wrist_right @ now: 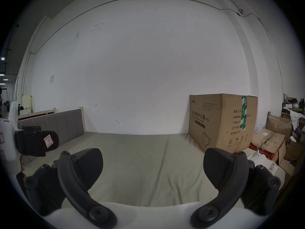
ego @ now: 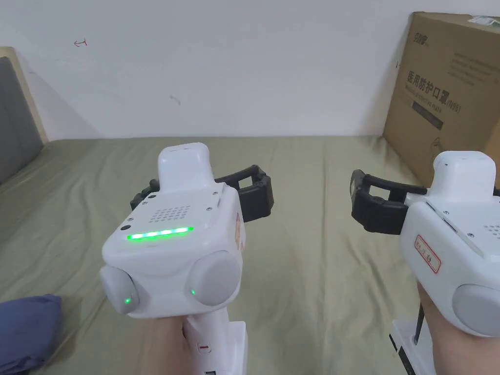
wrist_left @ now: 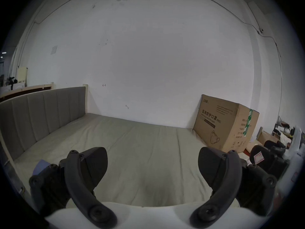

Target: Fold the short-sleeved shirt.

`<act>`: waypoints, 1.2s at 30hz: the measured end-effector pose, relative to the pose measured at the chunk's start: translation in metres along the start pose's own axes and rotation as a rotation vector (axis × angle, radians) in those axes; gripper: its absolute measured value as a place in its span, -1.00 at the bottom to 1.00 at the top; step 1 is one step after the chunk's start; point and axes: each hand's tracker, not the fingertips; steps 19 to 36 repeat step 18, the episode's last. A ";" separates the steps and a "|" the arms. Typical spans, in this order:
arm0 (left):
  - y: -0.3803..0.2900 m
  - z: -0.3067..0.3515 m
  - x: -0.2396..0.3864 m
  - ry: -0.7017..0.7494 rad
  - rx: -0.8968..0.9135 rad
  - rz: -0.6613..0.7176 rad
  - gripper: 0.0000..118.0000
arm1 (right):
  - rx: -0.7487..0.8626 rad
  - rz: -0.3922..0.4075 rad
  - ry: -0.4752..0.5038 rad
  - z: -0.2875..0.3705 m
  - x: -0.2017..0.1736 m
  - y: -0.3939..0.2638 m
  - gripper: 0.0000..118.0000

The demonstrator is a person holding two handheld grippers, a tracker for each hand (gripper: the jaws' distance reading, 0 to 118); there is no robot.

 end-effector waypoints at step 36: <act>0.004 -0.005 -0.014 -0.007 -0.003 0.098 0.90 | -0.008 0.011 0.017 -0.007 -0.005 -0.008 1.00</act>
